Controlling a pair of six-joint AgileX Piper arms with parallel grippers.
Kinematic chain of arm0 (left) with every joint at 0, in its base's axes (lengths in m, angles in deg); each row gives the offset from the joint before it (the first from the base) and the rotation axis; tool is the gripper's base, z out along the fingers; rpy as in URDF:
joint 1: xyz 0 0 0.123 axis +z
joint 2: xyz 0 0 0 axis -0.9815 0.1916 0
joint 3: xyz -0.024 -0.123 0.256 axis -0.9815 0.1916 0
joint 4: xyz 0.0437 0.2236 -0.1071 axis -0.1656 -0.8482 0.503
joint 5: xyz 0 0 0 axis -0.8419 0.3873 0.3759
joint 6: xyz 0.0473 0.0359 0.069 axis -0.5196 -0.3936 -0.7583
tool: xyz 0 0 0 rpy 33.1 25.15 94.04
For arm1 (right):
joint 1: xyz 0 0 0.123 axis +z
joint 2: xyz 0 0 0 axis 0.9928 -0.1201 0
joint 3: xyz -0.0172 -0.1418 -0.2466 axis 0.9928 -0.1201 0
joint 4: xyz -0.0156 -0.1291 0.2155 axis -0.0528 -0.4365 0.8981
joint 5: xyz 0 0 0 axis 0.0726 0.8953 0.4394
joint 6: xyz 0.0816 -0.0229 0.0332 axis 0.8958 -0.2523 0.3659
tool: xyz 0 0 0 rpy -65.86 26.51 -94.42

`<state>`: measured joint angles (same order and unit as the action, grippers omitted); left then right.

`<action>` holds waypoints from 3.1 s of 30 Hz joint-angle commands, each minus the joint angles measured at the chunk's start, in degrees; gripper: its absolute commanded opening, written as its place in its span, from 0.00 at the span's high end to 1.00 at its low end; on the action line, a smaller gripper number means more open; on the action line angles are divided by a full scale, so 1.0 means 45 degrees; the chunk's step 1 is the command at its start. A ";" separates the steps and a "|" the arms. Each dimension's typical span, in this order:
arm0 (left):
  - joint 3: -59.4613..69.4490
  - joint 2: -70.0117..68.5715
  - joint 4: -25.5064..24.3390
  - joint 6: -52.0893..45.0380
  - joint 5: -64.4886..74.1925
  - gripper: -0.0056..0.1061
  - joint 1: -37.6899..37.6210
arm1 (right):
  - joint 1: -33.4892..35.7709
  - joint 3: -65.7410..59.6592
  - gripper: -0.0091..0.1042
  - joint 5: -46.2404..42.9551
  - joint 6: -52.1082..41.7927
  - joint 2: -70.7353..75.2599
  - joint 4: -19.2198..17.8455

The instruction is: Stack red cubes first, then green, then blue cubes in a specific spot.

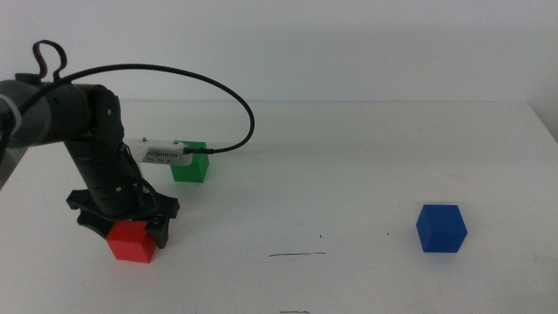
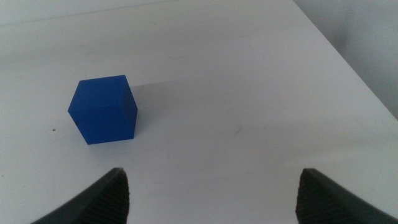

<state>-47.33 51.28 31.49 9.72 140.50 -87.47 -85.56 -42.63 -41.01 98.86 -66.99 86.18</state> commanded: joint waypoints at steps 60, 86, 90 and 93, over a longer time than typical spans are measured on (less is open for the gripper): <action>-0.8744 0.3397 -0.1270 0.9934 0.4425 0.91 -0.7224 | 0.0030 0.0358 0.23 -0.1014 -0.0069 0.0187 -0.0190; -0.8750 0.3832 -0.1901 1.0096 0.3497 0.91 -0.7224 | 0.0030 0.0358 0.23 -0.1014 -0.0069 0.0187 -0.0190; -0.8750 0.3832 -0.1901 1.0096 0.3259 0.91 -0.7224 | 0.0030 0.0358 0.23 -0.1014 -0.0069 0.0187 -0.0190; -0.8750 0.3832 -0.1814 1.0219 0.3233 0.91 -0.7224 | 0.0030 0.0358 0.23 -0.1014 -0.0069 0.0187 -0.0190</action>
<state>-85.00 72.05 23.82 54.64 155.96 -119.70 -85.56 -42.63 -41.06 98.86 -66.99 86.18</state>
